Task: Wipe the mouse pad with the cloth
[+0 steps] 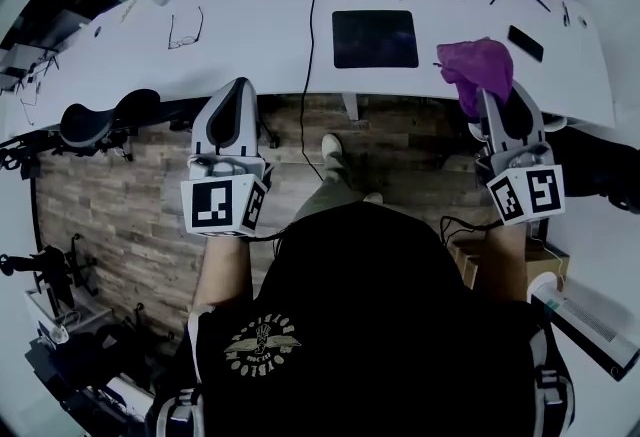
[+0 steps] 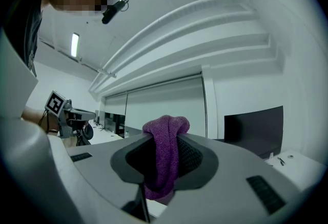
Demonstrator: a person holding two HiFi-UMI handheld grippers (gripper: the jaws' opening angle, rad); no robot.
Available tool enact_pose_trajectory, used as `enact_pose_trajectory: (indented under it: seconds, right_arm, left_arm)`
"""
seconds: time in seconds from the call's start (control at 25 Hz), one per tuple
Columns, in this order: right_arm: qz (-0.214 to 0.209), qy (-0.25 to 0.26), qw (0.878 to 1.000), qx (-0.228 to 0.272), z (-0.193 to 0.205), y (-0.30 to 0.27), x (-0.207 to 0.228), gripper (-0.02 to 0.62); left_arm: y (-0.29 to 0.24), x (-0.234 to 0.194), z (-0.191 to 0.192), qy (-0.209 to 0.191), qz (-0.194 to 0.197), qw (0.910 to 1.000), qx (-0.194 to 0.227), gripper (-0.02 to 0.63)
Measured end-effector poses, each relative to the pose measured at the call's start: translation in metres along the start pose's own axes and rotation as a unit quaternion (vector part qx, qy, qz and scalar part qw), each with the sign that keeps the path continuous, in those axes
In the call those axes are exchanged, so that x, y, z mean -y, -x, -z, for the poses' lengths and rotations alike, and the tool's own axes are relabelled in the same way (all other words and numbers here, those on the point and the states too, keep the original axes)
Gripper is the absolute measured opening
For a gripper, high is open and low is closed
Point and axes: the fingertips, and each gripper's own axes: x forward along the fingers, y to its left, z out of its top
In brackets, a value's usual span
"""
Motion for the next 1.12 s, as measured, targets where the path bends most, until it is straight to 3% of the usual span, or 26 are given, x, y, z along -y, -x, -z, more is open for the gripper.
enact_pose_trajectory:
  seconds: [0.6,1.12]
  right_arm:
    - [0.013,0.0,1.0,-0.004,0.0,-0.087,0.022,0.091]
    - [-0.008,-0.013,0.999,-0.036,0.025,-0.128,0.014,0.091]
  left_arm:
    - [-0.096,-0.044,0.002,0.0,0.021,0.9997,0.01,0.002]
    - [-0.11,-0.068,0.032,0.013,0.01,0.9996,-0.024,0.002]
